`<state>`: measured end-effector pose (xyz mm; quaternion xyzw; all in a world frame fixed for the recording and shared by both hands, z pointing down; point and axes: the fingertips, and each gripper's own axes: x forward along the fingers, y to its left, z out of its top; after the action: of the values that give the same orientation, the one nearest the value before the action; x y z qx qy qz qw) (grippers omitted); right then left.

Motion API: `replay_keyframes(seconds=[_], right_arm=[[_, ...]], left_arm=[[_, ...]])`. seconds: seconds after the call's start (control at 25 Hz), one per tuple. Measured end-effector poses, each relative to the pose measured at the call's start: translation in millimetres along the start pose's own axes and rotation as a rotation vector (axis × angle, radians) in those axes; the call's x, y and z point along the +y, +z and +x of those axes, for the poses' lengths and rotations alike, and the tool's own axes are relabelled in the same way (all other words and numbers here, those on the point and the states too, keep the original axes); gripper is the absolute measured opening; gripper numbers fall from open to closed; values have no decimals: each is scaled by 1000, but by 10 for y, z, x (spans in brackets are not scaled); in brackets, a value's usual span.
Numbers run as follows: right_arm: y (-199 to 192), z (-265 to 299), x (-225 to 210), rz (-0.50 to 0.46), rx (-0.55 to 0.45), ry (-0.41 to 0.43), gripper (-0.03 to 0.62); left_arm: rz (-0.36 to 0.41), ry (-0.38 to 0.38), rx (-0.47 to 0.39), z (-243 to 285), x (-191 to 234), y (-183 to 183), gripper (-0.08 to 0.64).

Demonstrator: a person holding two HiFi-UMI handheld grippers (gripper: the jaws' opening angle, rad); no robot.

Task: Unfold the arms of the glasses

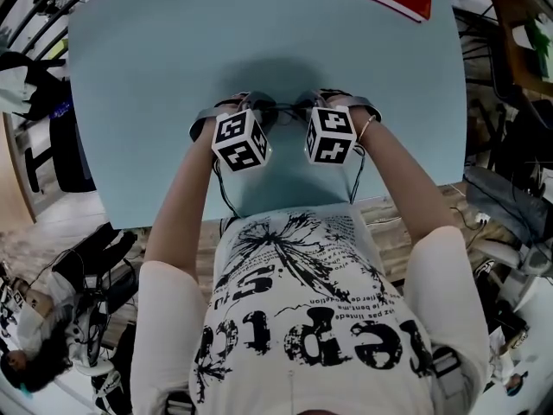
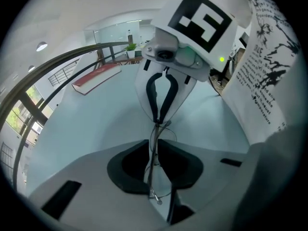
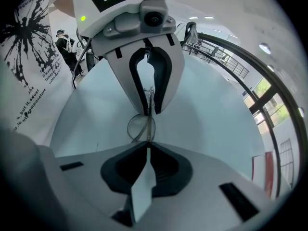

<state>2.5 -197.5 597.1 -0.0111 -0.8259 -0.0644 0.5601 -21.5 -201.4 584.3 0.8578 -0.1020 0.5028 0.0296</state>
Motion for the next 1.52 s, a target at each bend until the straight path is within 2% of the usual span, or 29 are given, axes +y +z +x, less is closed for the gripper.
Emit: replay_keyframes(seconds=[0.16, 0.44, 0.76, 1.2, 1.4, 1.52], right_arm=[[-47, 3, 3, -4, 3, 10, 35], [-102, -1, 46, 4, 1, 25, 35], [-103, -6, 127, 5, 7, 42, 35], [-88, -1, 125, 21, 26, 28, 34], [-22, 16, 147, 16, 54, 19, 35], [37, 32, 154, 30, 73, 10, 35]], left_arm=[[25, -40, 10, 62, -43, 28, 48], [54, -62, 2, 81, -111, 63, 35], [10, -98, -58, -12, -209, 84, 35], [2, -69, -177, -387, -183, 82, 31], [-3, -65, -207, -592, -212, -16, 31], [-15, -33, -228, -777, -183, -150, 28]])
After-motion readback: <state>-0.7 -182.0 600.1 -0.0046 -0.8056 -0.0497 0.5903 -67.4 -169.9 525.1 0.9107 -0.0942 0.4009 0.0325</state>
